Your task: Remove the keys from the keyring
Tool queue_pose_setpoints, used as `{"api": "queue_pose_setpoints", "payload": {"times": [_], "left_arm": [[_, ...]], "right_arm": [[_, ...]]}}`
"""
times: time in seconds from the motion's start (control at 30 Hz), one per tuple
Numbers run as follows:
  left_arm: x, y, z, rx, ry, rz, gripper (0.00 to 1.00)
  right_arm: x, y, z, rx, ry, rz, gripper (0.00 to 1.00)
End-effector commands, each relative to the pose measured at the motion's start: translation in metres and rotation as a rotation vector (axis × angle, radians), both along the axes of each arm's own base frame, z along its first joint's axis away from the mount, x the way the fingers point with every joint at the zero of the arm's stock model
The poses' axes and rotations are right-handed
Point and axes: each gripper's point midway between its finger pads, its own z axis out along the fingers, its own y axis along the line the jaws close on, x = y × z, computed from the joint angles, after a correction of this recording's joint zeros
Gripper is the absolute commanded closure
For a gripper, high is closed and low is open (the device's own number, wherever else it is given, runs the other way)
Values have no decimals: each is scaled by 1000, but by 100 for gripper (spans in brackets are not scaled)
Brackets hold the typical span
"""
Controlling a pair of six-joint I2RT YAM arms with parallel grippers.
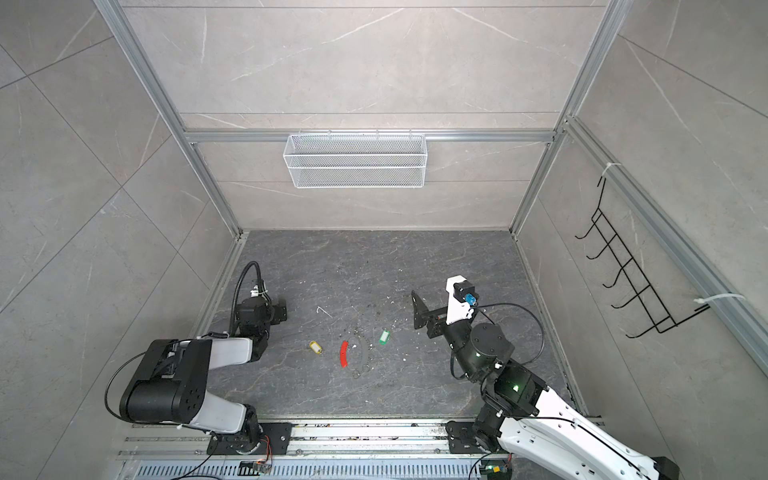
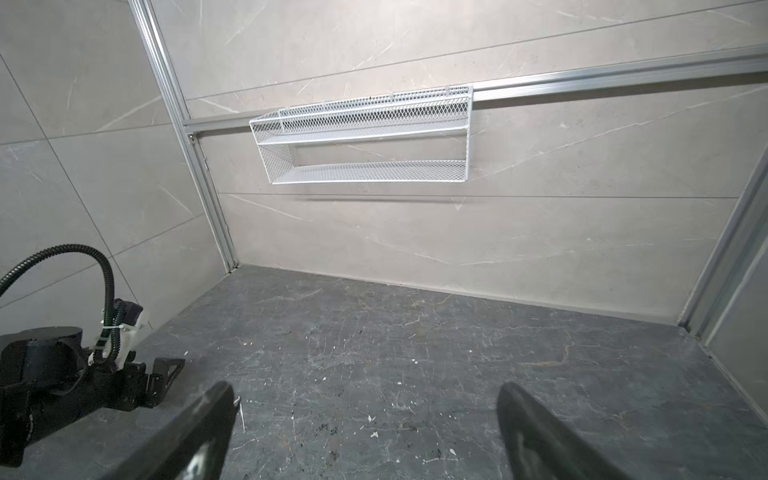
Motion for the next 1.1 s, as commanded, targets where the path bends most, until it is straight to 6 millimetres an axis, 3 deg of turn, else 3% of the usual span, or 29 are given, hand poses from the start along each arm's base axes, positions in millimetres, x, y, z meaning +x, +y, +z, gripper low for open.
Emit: {"api": "queue_pose_setpoints", "payload": {"times": [0.0, 0.07, 0.1, 0.13, 0.2, 0.3, 0.4, 0.5, 0.6, 0.73, 0.87, 1.07], "left_arm": [[7, 7, 28, -33, -126, 47, 0], [5, 4, 25, -44, -126, 25, 0], [-2, -2, 13, -78, -116, -25, 0], [-1, -2, 29, -45, -263, -44, 0], [-4, -1, 15, -64, -169, -21, 0], [5, 2, 18, -50, -169, -13, 0], [5, 3, 19, -57, -164, -11, 0], [5, 2, 18, -61, -157, -12, 0], [4, 2, 18, -63, -152, -14, 0], [5, 2, 18, -63, -153, -13, 0], [5, 2, 16, -71, -146, -16, 0], [6, 3, 16, -76, -143, -17, 0]], "right_arm": [[0, -7, 9, 22, -48, -33, 0], [0, -8, 11, 16, -70, -37, 0], [-1, -9, 12, 12, -83, -39, 0], [-1, -10, 14, 10, -98, -41, 0], [-1, -10, 17, 1, -122, -46, 0], [2, -5, 18, -65, -177, -47, 0], [18, -8, 8, -162, -202, -117, 0], [45, -10, -22, -260, -144, -155, 0], [77, -26, -62, -278, -23, -191, 0], [108, -68, -117, -278, 129, -276, 0], [128, -107, -173, -211, 275, -303, 0], [149, -127, -229, -167, 368, -306, 0]]}}
